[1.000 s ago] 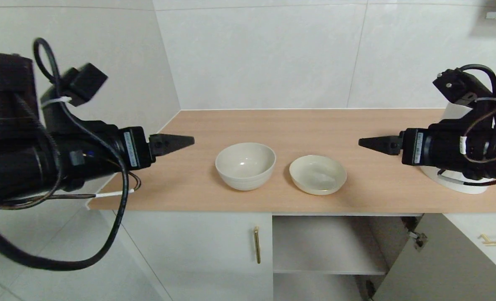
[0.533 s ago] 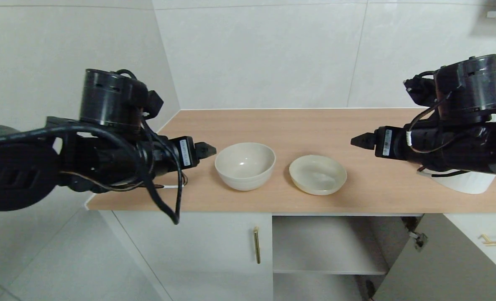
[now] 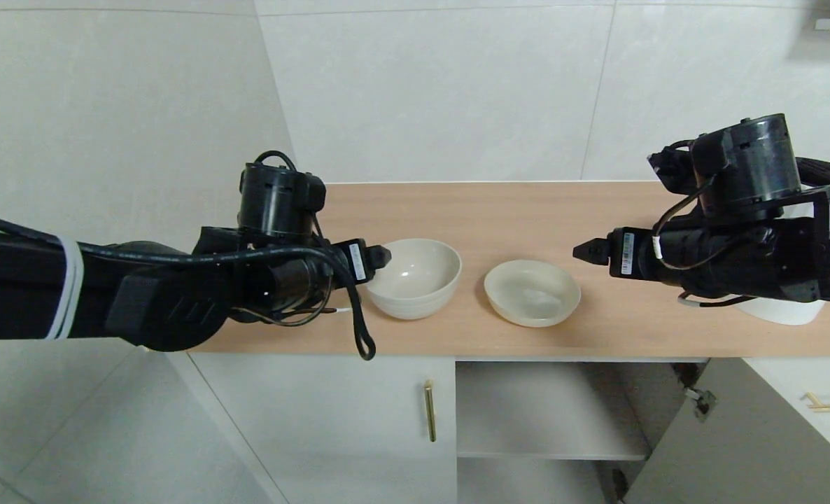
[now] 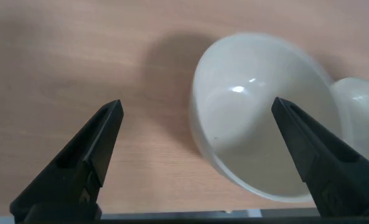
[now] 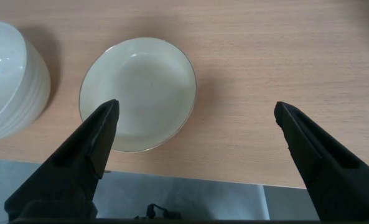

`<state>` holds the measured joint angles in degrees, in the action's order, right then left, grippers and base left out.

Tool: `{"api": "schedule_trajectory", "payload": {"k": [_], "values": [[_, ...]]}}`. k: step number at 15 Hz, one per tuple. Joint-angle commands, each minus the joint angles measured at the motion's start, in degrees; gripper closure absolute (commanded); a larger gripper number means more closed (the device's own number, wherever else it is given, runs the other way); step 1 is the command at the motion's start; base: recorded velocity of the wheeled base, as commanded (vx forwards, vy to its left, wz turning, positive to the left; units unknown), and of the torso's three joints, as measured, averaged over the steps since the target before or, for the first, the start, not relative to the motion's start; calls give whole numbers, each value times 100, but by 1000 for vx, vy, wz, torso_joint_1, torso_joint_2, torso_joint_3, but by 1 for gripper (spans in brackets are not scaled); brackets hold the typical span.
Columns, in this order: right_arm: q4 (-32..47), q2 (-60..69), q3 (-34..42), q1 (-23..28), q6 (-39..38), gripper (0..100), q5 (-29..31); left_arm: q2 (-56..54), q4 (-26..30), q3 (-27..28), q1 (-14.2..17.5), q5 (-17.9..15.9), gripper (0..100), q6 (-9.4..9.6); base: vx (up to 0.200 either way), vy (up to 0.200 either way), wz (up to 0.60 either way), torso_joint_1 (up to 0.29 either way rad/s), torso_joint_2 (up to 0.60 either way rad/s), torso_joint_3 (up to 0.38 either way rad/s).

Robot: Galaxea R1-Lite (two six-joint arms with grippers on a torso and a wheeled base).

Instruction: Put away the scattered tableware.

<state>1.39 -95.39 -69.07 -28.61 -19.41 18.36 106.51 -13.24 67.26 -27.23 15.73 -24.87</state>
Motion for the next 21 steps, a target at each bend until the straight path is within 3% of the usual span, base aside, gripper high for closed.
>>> {"api": "schedule_trajectory", "payload": {"k": [1,7,8,11,16,21], "values": [[2,3,-1,-4,-2,0,1,248,-12,33,-1,1,0,0,0,0,0,0,0,0],[2,-23,-1,-4,-10,0,1,353,-21,42,-1,1,0,0,0,0,0,0,0,0],[2,-32,-1,-4,-10,0,1,362,-21,42,-1,1,100,0,0,0,0,0,0,0],[2,-32,-10,-4,-10,0,1,344,-30,42,-1,1,100,-18,0,0,0,0,0,0],[2,-41,-10,-4,7,0,1,-183,-3,42,-10,9,100,-255,0,0,0,0,0,0],[10,-428,-19,5,25,0,27,-957,14,-143,-63,1,100,-273,0,0,0,0,0,0]]}}
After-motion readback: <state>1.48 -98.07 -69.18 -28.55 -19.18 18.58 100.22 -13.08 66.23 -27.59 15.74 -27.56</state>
